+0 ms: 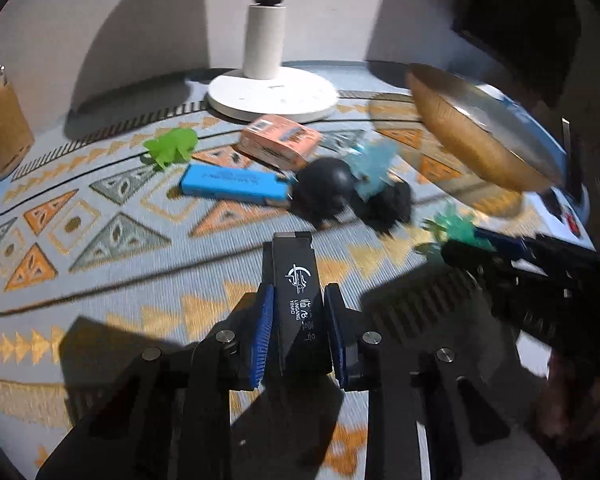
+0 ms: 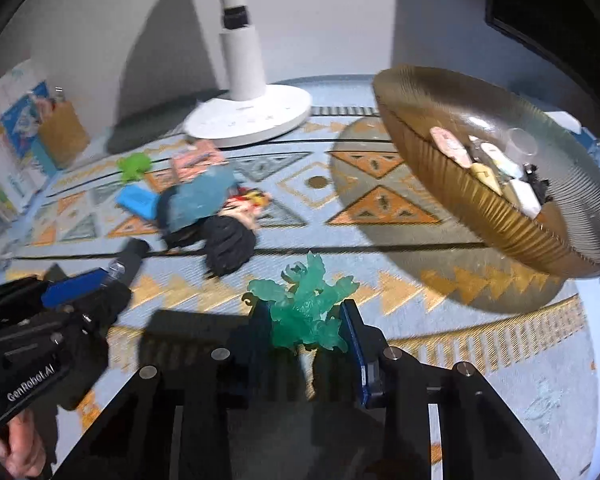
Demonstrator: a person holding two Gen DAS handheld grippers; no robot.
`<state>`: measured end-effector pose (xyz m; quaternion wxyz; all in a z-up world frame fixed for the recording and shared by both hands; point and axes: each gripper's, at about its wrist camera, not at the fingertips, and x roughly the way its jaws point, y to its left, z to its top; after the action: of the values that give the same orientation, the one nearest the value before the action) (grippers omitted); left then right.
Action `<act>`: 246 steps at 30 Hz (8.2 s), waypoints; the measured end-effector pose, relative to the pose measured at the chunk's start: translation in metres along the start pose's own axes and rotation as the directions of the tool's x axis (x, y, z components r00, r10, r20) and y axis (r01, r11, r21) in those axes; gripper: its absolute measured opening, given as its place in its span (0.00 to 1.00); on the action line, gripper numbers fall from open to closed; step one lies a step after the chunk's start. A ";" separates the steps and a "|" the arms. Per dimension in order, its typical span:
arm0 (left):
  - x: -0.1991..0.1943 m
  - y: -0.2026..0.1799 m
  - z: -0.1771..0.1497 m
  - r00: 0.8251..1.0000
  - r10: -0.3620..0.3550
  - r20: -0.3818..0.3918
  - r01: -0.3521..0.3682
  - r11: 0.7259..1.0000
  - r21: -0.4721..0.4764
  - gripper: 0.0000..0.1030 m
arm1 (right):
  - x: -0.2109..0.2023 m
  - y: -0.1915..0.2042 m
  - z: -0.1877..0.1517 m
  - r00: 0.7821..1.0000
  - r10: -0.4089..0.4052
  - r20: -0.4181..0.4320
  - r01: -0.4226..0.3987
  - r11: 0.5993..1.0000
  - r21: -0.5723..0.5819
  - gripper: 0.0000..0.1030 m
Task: Organize rigid objects
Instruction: 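Grasp the black USB stick with the left gripper while the right grasps the green figure, then carry the black USB stick and green figure over the amber bowl, then open both grippers to drop the USB stick and green figure into the bowl, then withdraw both open grippers back toward the remaining objects, then grasp the blue box with the left gripper while the right grasps the red-haired figurine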
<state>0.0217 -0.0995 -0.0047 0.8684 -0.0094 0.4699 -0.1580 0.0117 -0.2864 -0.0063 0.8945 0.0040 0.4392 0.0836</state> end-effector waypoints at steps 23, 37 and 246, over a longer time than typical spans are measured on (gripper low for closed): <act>-0.032 -0.026 -0.059 1.000 0.018 0.013 -0.019 0.993 0.121 0.32 | -0.047 -0.007 -0.073 0.999 0.038 0.005 -0.038 0.999 0.006 0.64; -0.034 -0.026 -0.059 0.998 0.053 0.029 -0.056 0.995 0.084 0.21 | -0.046 0.027 -0.072 0.998 0.049 0.034 -0.047 0.996 -0.072 0.33; 0.016 0.031 0.034 0.998 -0.054 -0.041 0.058 0.992 0.110 0.20 | 0.010 0.024 0.036 1.000 0.027 0.009 -0.025 0.988 -0.151 0.33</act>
<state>0.0660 -0.0794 -0.0039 0.8538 0.0290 0.4763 -0.2084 0.0427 -0.2590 0.0098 0.8935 -0.0574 0.4265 0.1283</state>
